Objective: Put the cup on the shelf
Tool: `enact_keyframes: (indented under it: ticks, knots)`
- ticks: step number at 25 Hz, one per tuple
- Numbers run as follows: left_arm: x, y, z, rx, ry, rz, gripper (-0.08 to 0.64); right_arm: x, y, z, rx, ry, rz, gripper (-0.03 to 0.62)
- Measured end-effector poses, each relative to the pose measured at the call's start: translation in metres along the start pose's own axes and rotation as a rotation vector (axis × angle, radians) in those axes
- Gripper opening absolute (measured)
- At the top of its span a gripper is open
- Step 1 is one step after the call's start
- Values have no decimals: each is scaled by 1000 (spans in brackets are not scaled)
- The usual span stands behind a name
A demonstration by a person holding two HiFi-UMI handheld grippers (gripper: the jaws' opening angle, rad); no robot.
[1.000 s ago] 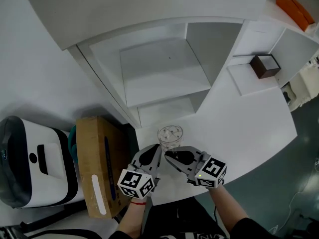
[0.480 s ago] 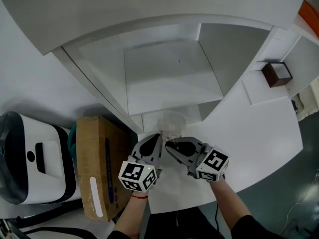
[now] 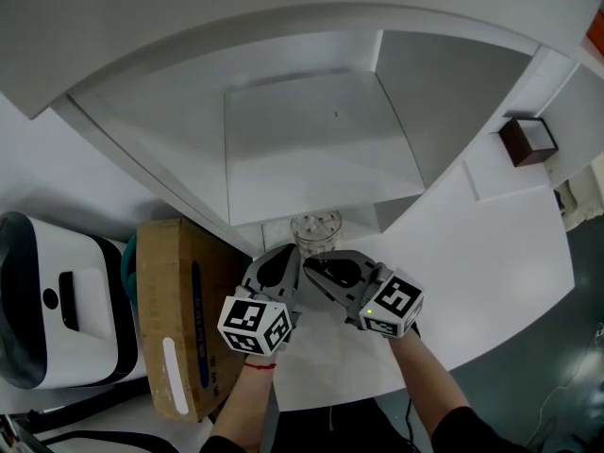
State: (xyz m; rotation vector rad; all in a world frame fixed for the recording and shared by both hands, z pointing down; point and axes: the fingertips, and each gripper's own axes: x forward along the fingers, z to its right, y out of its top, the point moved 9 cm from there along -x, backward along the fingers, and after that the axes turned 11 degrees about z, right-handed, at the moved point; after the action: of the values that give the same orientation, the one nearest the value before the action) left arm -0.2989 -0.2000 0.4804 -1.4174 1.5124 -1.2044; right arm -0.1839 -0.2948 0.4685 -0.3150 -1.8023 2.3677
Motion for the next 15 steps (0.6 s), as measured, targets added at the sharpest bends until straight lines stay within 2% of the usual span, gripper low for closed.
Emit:
enact_keyframes:
  ticks: [9, 15]
  knots:
    - [5, -2, -6, -14, 26, 12, 8, 6, -4, 7, -28, 19, -8, 14]
    - [3, -7, -1, -37, 9, 9, 8, -2, -11, 5, -35, 19, -50, 14]
